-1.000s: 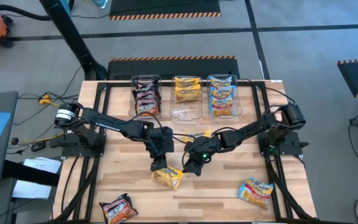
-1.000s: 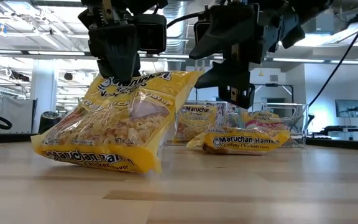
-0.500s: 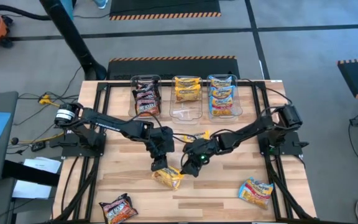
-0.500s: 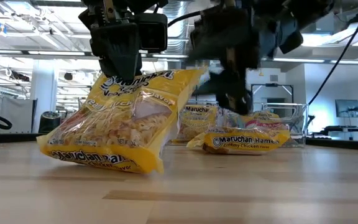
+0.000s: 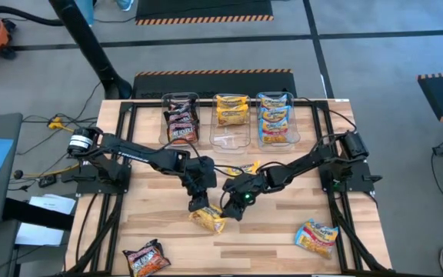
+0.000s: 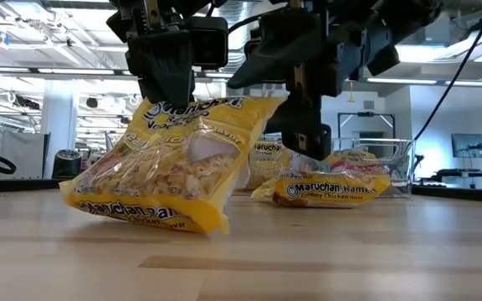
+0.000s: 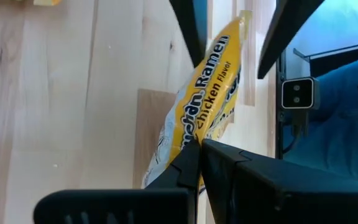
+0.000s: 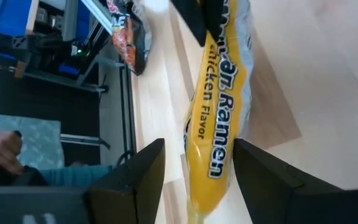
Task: Sort Maruchan noodles
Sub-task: Put the yellow noodle pack into the middle transparent bin
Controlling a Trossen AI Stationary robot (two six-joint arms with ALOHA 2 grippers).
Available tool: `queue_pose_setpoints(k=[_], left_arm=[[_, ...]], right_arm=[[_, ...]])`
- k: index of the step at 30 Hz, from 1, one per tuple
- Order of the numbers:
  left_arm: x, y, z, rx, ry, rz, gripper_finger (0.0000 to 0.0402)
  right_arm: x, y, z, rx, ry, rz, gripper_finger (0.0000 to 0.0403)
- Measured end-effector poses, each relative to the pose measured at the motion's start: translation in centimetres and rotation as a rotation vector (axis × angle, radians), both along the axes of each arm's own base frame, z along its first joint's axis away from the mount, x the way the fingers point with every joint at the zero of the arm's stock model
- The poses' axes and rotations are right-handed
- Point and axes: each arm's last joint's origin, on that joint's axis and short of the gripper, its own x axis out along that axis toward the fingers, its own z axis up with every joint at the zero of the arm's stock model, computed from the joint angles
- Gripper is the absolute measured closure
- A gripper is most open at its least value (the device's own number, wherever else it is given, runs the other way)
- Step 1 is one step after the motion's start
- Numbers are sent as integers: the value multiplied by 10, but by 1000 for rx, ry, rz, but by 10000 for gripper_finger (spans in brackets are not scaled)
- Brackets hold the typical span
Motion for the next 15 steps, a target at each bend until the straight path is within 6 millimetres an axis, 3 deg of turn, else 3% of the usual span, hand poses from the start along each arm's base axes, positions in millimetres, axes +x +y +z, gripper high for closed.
queue_pose_setpoints(k=[7, 15], left_arm=[[1, 0, 1, -1, -14, 1, 402], [4, 0, 3, -6, -46, 8, 402]], right_arm=[[2, -3, -4, 15, 26, -47, 217], [2, -1, -11, 55, 69, -46, 335]])
